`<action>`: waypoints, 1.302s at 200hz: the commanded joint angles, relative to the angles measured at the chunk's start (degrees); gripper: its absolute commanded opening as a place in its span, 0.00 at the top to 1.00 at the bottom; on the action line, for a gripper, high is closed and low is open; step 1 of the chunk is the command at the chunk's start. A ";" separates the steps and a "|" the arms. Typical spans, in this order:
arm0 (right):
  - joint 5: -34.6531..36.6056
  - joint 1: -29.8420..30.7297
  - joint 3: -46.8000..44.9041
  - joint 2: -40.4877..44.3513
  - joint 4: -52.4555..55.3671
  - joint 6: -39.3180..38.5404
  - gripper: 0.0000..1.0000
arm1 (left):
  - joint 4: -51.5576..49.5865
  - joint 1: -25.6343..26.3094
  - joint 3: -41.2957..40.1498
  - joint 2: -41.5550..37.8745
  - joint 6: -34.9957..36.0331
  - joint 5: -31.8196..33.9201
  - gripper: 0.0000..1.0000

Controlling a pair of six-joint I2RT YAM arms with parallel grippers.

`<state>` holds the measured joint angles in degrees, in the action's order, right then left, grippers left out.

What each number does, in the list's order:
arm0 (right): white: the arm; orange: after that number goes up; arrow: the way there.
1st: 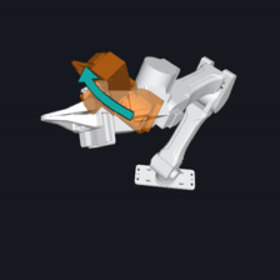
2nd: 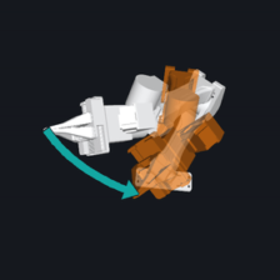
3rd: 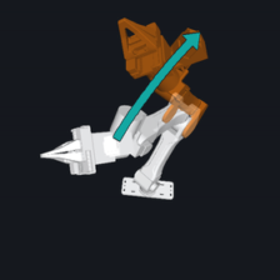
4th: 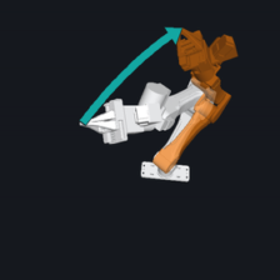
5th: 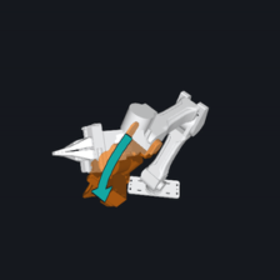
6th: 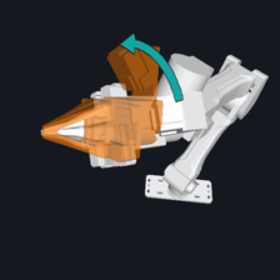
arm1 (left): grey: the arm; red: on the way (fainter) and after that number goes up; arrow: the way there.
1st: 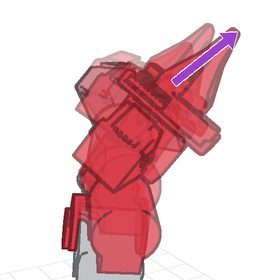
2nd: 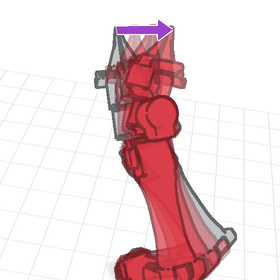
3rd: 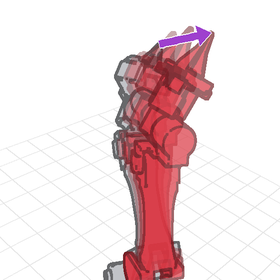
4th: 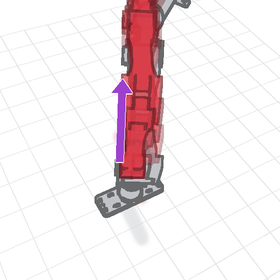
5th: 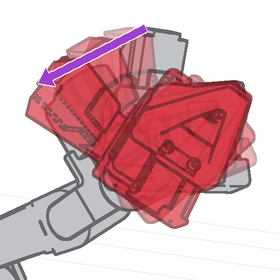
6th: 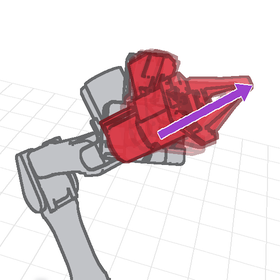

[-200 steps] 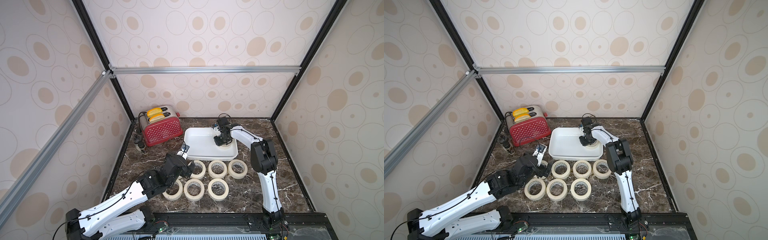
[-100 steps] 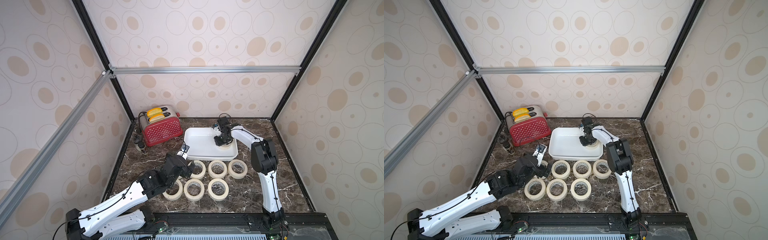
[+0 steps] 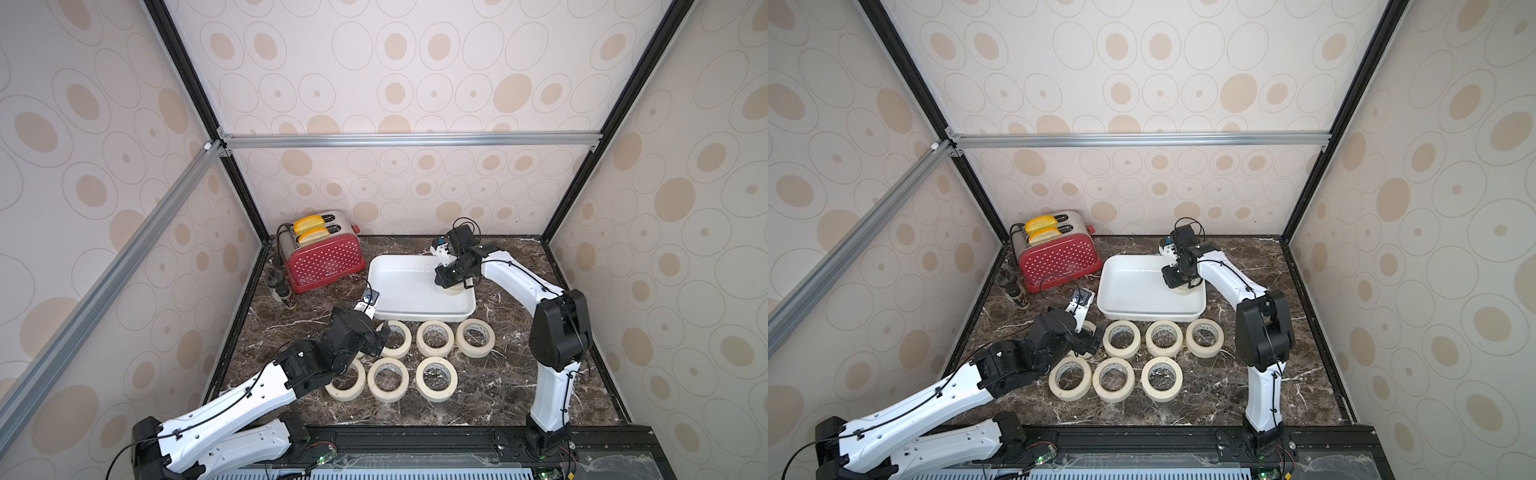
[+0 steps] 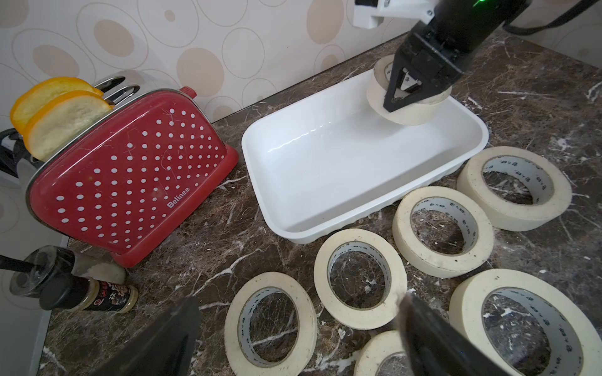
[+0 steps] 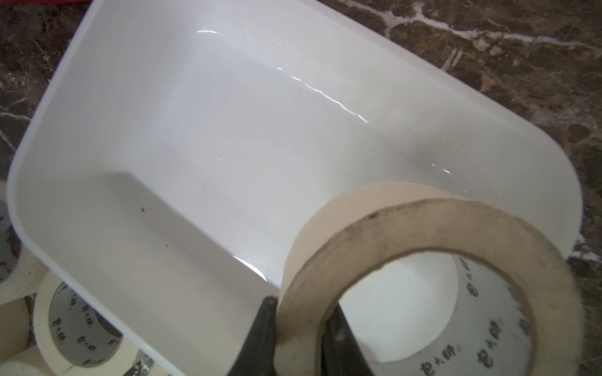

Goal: Take out the art tape in the storage box
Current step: Pick up the art tape from the storage box, then place the art tape at the center of the board.

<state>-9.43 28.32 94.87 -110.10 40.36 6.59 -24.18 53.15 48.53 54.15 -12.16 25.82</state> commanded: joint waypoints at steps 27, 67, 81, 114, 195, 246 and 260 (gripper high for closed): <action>-1.19 1.38 -9.10 11.83 -2.53 2.60 0.88 | 1.33 -0.23 0.43 0.69 0.47 -0.54 0.01; 0.20 2.24 -16.91 21.74 -2.49 4.38 0.88 | 1.60 -0.23 0.51 0.91 0.43 -0.93 0.01; 0.97 2.44 -19.48 25.25 -2.08 4.78 0.88 | 1.76 -0.23 0.44 0.87 0.36 -0.83 0.01; 3.29 2.69 -24.53 32.45 1.00 5.14 0.88 | 2.21 -0.23 0.16 0.63 0.30 -1.08 0.01; 7.76 3.47 -32.71 48.52 14.76 10.51 0.89 | 2.87 -0.24 0.07 1.21 0.30 -1.58 0.01; 5.44 4.38 -38.54 56.00 20.20 16.87 0.89 | 2.92 -0.23 0.45 2.14 0.64 -1.64 0.01; 4.29 4.68 -40.15 57.07 21.18 18.35 0.90 | 2.84 -0.24 0.36 2.12 0.64 -1.39 0.01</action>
<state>-3.44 32.25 56.77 -54.83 58.30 20.88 -21.85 53.15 48.51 56.18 -12.16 24.32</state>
